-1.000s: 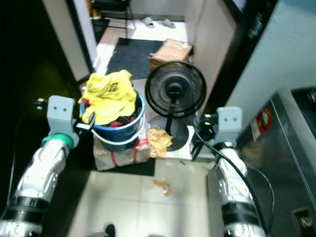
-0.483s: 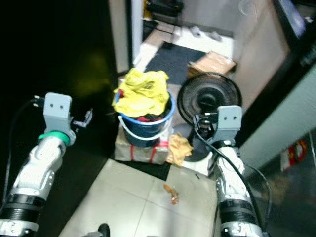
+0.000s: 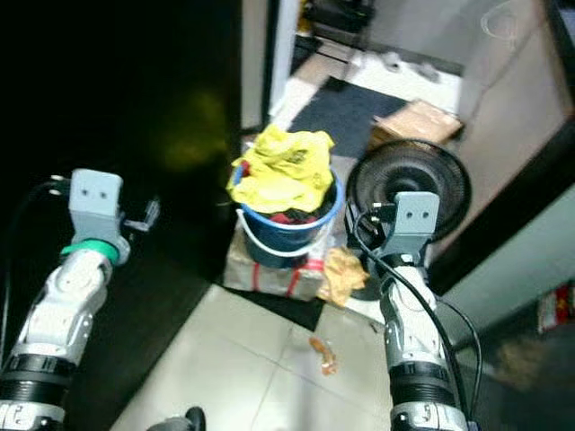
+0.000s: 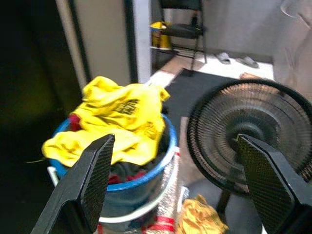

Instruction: Clothes washing

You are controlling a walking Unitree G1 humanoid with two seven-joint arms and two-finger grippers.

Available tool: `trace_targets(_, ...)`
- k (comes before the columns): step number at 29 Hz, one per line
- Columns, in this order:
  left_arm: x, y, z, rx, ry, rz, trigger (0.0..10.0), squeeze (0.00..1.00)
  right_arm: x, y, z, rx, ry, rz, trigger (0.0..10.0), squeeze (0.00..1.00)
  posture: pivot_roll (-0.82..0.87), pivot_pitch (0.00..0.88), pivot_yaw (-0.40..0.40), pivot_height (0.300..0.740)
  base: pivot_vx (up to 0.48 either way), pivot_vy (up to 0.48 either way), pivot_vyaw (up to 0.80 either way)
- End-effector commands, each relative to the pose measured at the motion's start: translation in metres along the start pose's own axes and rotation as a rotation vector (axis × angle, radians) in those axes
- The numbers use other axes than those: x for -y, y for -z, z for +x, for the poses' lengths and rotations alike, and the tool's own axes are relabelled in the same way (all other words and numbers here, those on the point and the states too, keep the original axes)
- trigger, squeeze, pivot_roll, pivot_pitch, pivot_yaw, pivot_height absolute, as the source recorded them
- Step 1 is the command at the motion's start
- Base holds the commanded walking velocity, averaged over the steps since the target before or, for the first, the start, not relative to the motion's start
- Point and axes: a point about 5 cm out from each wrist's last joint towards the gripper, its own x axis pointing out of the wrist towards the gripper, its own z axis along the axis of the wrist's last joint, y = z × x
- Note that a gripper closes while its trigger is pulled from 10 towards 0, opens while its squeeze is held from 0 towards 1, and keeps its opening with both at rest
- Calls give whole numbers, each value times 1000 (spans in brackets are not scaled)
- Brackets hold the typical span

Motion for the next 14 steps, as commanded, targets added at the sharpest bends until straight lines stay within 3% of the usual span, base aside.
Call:
trace_targets(1,7,3,0,-7,29,4,10000,0,6,2,-3,-3,28,5,10000,0,-67,50,27,740,431,0,-469)
trace_targets(14,7,4,0,-9,26,5,10000,0,5,3,-3,-7,25,-5,10000,0,-66,55,25,740,428,0,0)
